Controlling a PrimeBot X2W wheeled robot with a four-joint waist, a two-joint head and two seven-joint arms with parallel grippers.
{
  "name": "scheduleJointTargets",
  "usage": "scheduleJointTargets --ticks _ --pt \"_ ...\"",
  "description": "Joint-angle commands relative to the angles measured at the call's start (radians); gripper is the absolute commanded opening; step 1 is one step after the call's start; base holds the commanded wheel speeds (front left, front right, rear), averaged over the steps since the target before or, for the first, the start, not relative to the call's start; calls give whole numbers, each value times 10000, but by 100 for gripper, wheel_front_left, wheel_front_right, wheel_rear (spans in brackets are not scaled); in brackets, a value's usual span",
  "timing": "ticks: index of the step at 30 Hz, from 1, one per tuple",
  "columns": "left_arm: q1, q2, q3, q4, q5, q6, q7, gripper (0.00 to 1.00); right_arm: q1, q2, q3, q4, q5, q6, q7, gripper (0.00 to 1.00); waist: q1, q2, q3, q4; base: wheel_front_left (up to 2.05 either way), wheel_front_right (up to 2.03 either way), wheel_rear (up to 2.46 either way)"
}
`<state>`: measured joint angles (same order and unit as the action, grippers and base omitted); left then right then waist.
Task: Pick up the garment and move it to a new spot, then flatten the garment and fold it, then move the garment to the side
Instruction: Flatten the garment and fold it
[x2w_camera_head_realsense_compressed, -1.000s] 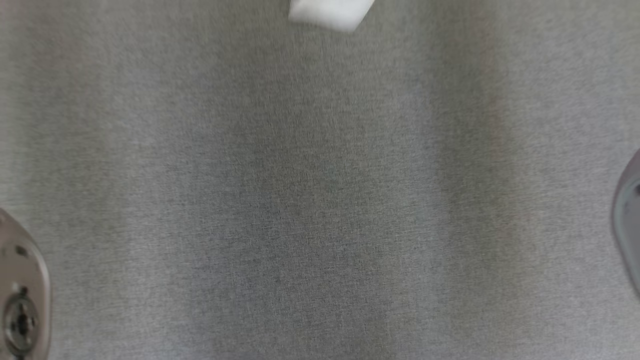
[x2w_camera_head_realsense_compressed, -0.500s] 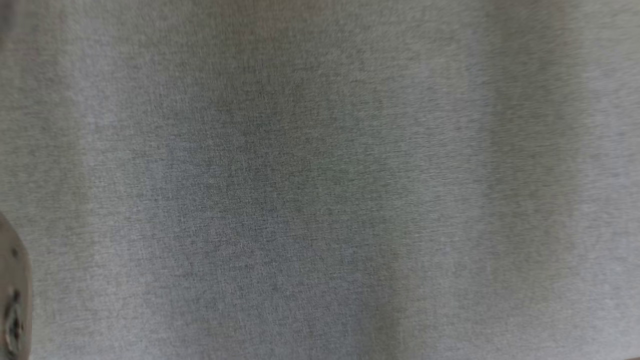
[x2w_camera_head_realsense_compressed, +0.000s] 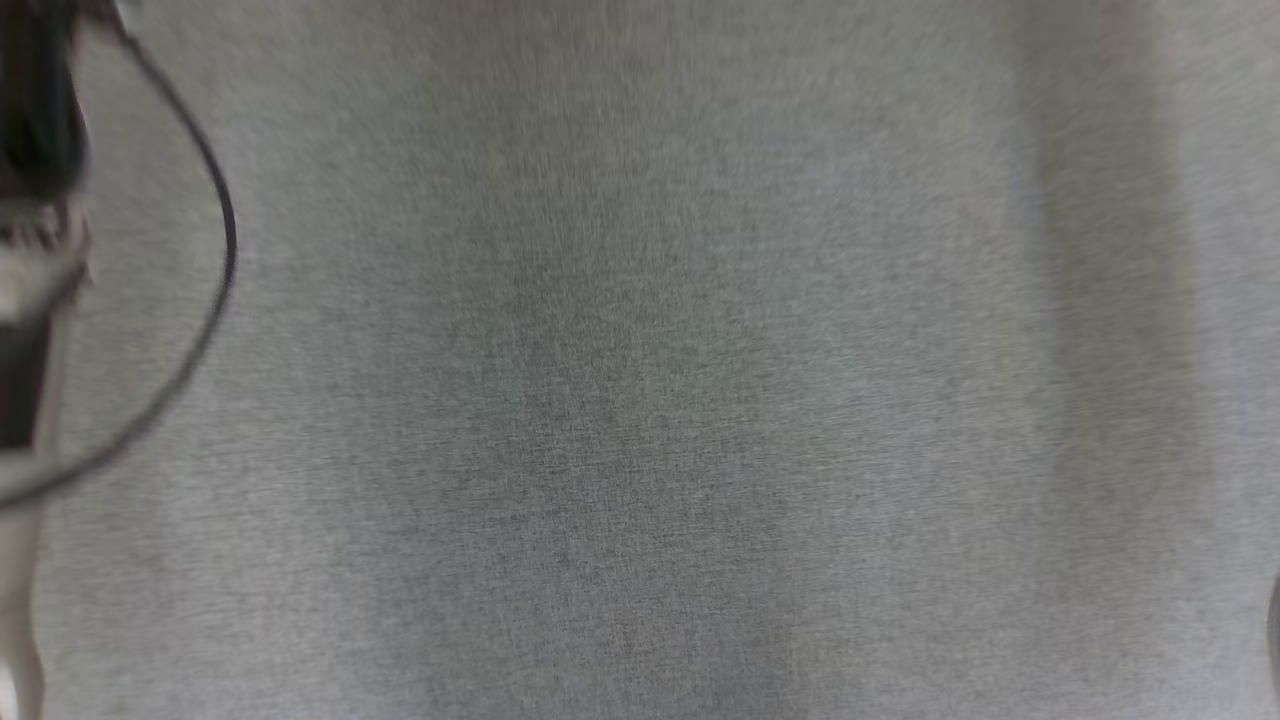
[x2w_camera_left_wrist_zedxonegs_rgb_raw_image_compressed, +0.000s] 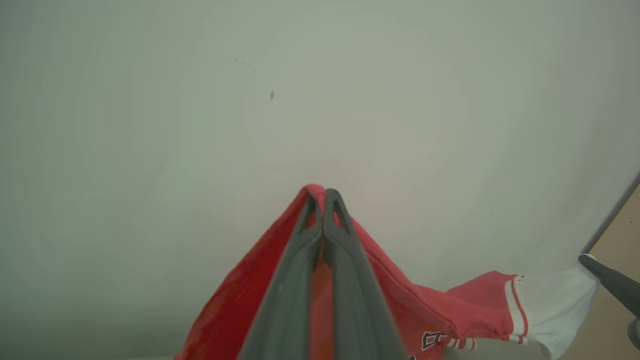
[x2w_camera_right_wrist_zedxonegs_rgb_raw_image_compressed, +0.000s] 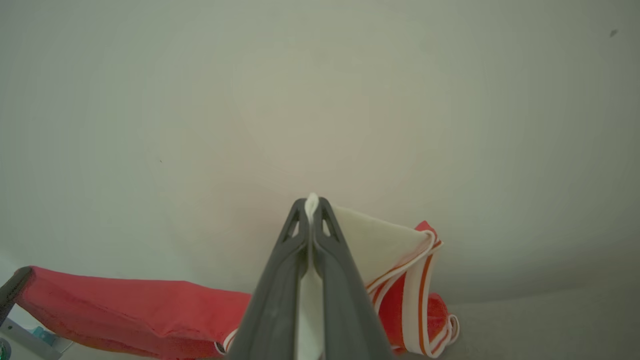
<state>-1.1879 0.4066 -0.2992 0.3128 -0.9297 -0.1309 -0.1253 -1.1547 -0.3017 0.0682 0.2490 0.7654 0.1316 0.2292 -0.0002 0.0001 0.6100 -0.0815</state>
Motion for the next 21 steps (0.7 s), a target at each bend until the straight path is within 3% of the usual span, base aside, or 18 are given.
scheduleJointTargets --ticks 1,6,11,16,21 --pt "624 112 -76 -193 -257 11 163 0 871 -89 -190 -528 -12 -19 642 0 2 -1 -1049 107 0 0 0" --pt "2600 421 -330 -965 -651 148 712 0 3938 238 -1401 -2643 -756 -19 3248 0 2 -1 -2071 175 0 0 0" --pt "4816 302 -719 -1991 -942 520 843 0 6602 1095 -2488 -4661 -1783 -19 5431 0 2 -1 -2954 290 0 0 0" --pt "6565 121 -1093 -2530 -843 1019 627 0 8202 1776 -2938 -5674 -2435 -19 6583 0 2 -1 -3514 324 0 0 0" --pt "8315 -190 -1446 -2612 -937 1432 279 0 9580 2308 -3226 -6057 -2777 -19 7027 0 2 -1 -4016 375 0 0 0"
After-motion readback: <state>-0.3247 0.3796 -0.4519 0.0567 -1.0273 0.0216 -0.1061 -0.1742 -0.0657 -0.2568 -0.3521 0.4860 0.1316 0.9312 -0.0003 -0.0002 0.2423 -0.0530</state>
